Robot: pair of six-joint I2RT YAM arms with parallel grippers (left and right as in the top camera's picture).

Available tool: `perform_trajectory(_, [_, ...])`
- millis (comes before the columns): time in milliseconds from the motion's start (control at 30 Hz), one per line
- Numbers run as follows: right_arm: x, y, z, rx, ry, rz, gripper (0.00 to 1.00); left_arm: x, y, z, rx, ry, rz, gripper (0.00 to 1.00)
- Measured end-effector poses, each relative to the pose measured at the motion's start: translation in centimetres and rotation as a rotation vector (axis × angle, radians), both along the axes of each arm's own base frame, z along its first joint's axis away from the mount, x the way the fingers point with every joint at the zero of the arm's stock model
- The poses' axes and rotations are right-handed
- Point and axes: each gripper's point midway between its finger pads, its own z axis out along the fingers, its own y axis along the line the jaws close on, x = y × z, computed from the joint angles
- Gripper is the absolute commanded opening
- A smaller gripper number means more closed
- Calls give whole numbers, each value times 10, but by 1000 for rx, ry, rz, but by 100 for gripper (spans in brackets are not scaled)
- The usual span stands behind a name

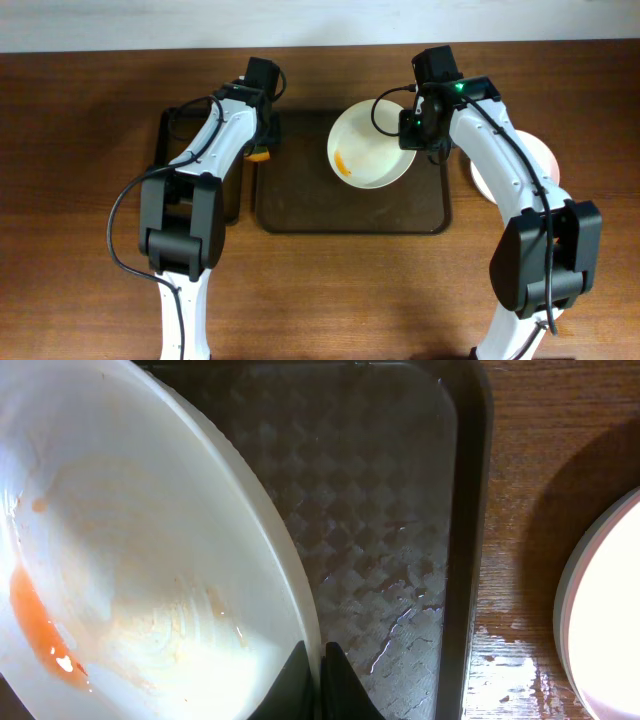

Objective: Clean dirty plates on tray and stack at the side

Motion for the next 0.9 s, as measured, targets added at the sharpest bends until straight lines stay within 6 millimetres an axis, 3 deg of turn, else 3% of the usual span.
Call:
perform_trajectory(200, [0,0,0,-1,-1,0,4,-10,-10,3,-69,50,-16,0])
perform_trajectory(267, [2,-8,1,-44,-12,-14,4,-14,-17,27,-111,36,-30,0])
perform_trajectory(367, [5,-35,5,-220,-46,-81,4,-8,-28,82,-191,-69,-56,0])
perform_trajectory(433, [4,-44,15,-391,-87,-101,4,-8,-31,83,-208,-68,-63,0])
perform_trajectory(467, [2,-41,24,-493,-117,-99,4,-8,-31,84,-209,-67,-63,0])
perform_trajectory(567, [-14,-3,69,-831,-308,-84,4,-9,-33,83,-216,-65,-64,0])
perform_trajectory(633, [-24,19,91,-932,-426,-87,4,-9,-33,83,-216,-65,-65,0])
perform_trajectory(700, [-25,24,102,-959,-495,-125,4,-9,-33,83,-216,-65,-65,0])
perform_trajectory(800, [-22,10,97,-910,-485,-200,4,-9,-33,83,-215,-65,-65,0])
perform_trajectory(867, [-17,6,71,-749,-392,-229,4,-9,-33,83,-216,-65,-65,0])
perform_trajectory(900, [-14,-6,50,-625,-296,-262,4,-9,-35,84,-226,-63,-68,0])
